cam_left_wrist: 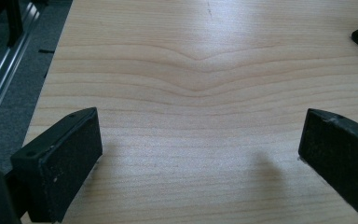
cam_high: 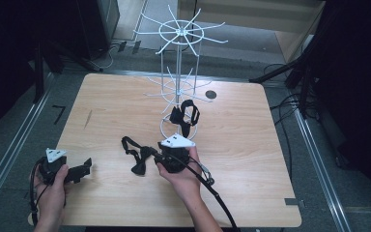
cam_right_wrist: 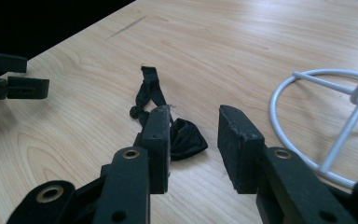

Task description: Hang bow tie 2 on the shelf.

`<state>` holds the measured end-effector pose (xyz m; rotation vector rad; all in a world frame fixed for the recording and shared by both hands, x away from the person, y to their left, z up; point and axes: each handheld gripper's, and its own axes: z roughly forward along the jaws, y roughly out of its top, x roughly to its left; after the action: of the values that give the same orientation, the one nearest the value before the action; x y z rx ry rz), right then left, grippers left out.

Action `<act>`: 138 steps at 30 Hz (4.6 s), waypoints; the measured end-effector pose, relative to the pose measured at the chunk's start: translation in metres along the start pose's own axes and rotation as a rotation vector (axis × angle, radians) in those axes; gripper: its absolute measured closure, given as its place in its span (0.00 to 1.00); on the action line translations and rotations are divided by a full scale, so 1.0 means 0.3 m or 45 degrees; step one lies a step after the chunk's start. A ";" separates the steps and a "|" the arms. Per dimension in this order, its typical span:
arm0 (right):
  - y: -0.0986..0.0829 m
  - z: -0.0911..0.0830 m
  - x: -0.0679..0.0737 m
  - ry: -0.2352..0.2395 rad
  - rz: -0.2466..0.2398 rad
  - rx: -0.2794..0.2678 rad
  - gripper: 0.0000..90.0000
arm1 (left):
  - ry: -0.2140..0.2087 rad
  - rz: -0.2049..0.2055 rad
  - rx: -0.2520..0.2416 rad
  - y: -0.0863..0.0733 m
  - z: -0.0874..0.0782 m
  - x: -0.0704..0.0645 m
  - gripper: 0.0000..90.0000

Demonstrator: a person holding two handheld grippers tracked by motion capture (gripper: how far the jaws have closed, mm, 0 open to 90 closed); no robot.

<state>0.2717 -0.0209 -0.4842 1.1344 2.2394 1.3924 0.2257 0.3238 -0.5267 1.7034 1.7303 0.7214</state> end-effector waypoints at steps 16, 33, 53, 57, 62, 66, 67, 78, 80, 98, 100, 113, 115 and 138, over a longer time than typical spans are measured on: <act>0.005 0.090 0.037 0.001 -0.027 0.033 0.74 | -0.001 0.002 0.000 0.000 0.000 0.000 0.00; 0.004 0.181 0.056 -0.005 -0.055 0.093 0.74 | 0.001 0.006 0.001 0.000 0.000 -0.001 0.00; 0.007 0.262 0.071 -0.044 -0.093 0.139 0.73 | -0.027 0.052 -0.173 0.003 -0.013 -0.018 0.00; 0.010 0.273 0.075 -0.054 -0.106 0.153 0.73 | -0.021 0.062 -0.265 0.004 -0.015 -0.031 0.00; 0.017 0.287 0.079 -0.061 -0.115 0.153 0.73 | -0.039 0.127 -0.411 -0.002 -0.022 -0.044 0.00; 0.017 0.297 0.081 -0.071 -0.136 0.164 0.77 | -0.073 0.172 -0.491 -0.005 -0.022 -0.050 0.00; 0.016 0.298 0.080 -0.073 -0.142 0.167 0.78 | -0.082 0.167 -0.488 -0.004 -0.022 -0.051 0.00; 0.014 0.295 0.071 -0.086 -0.162 0.192 0.98 | -0.115 0.150 -0.472 -0.008 -0.026 -0.052 0.00; 0.012 0.293 0.072 -0.080 -0.160 0.189 1.00 | -0.113 0.155 -0.486 -0.011 -0.028 -0.052 0.00; 0.046 0.203 0.078 -0.048 -0.191 0.072 1.00 | -0.101 0.124 -0.451 -0.007 -0.027 -0.041 0.00; 0.050 0.188 0.078 -0.050 -0.194 0.061 1.00 | -0.101 0.128 -0.445 -0.007 -0.026 -0.041 0.00; 0.081 0.101 0.074 -0.049 -0.219 -0.020 1.00 | -0.100 0.127 -0.431 -0.005 -0.026 -0.039 0.00; 0.087 0.085 0.071 -0.053 -0.220 -0.034 1.00 | -0.099 0.127 -0.431 -0.005 -0.026 -0.039 0.00; 0.150 -0.088 0.046 -0.077 -0.203 -0.208 1.00 | -0.095 0.136 -0.421 -0.005 -0.025 -0.041 0.00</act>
<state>0.2686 -0.0173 -0.4304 0.9115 2.0814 1.4259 0.2191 0.3116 -0.5222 1.5787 1.3888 0.9231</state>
